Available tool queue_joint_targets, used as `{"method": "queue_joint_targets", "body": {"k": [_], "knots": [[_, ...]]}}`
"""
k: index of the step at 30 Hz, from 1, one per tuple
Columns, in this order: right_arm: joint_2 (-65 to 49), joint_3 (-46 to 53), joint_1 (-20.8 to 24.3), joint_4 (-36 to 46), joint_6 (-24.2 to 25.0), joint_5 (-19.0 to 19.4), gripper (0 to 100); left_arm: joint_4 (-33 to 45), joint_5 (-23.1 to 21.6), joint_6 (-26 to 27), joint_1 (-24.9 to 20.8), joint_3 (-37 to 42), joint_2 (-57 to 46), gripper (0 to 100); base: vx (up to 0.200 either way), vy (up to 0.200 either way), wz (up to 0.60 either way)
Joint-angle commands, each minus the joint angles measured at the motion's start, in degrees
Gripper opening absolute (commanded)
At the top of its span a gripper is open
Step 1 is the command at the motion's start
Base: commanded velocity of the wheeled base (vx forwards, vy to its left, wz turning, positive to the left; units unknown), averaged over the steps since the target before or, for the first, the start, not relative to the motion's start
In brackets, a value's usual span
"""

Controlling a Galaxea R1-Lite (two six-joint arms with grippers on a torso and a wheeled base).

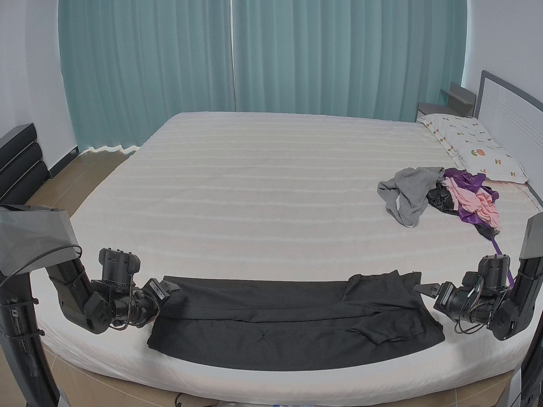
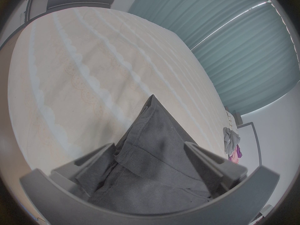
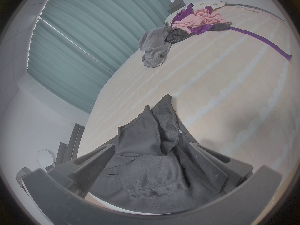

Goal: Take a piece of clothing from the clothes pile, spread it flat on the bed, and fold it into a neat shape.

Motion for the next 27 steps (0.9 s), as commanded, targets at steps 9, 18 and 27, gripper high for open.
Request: {"method": "queue_joint_targets", "body": {"k": [9, 18, 27], "knots": [[-0.5, 1.5, 9.2, 0.4, 6.6, -11.1, 100, -0.3, 4.4, 0.1, -0.7, -0.2, -0.3, 0, 0.0, 0.0, 0.0], [-3.9, 0.2, 10.4, 1.9, 10.6, -13.7, 100, -0.4, 5.1, 0.0, -2.0, -0.2, -2.1, 0, 0.0, 0.0, 0.0], [-3.8, 0.0, 12.9, 5.1, 13.9, -13.7, 100, -3.2, 6.1, -0.2, -2.0, 0.3, -2.6, 0, 0.0, 0.0, 0.0]]}}
